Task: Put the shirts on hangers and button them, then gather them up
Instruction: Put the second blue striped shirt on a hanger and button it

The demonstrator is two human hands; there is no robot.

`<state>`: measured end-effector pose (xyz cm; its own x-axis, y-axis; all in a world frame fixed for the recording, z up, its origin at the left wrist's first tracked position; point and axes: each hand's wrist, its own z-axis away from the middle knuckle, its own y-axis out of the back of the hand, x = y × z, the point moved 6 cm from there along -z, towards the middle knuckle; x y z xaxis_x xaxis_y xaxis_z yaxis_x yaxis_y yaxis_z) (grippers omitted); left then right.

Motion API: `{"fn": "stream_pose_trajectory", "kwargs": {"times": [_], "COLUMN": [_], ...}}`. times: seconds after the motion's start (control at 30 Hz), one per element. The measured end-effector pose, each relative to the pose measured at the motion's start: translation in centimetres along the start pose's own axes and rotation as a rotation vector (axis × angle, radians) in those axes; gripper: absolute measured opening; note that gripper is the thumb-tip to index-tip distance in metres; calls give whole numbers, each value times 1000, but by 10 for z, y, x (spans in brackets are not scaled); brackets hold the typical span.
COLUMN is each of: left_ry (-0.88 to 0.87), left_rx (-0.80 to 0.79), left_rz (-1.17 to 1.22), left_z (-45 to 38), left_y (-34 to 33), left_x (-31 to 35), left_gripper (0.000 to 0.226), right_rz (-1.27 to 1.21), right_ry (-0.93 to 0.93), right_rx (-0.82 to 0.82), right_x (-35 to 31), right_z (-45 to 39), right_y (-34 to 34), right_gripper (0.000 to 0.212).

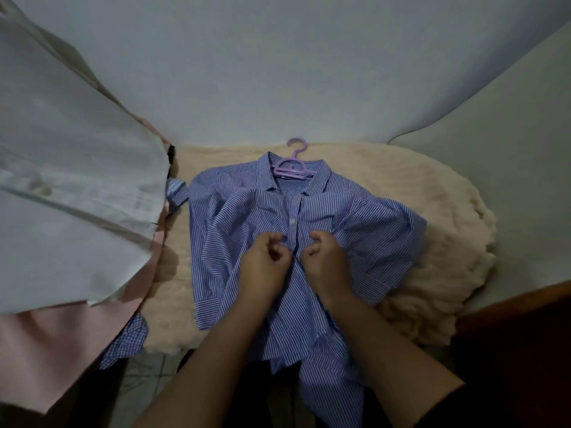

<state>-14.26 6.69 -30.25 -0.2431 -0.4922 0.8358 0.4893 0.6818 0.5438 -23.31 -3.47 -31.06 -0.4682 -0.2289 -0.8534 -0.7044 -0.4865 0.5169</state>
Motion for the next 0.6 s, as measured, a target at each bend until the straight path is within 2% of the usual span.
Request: {"fn": "stream_pose_trajectory", "kwargs": {"times": [0.17, 0.27, 0.33, 0.43, 0.6], "left_ry": [3, 18, 86, 234, 220], "left_rx": [-84, -73, -57, -58, -117], "left_rz": [37, 16, 115, 389, 513], "left_z": [2, 2, 2, 6, 20], "left_y": [-7, -2, 6, 20, 29], "left_x": [-8, -7, -6, 0, 16], "left_gripper": [33, 32, 32, 31, 32], "right_rz": [9, -47, -118, -201, -205], "right_ry": [-78, -93, -103, -66, 57], "right_rx": [-20, -27, -1, 68, 59], "right_x": [9, 7, 4, -3, -28], "right_z": [-3, -2, 0, 8, 32], "right_y": [-5, -4, 3, 21, 32], "right_gripper": [40, 40, 38, 36, 40]}}
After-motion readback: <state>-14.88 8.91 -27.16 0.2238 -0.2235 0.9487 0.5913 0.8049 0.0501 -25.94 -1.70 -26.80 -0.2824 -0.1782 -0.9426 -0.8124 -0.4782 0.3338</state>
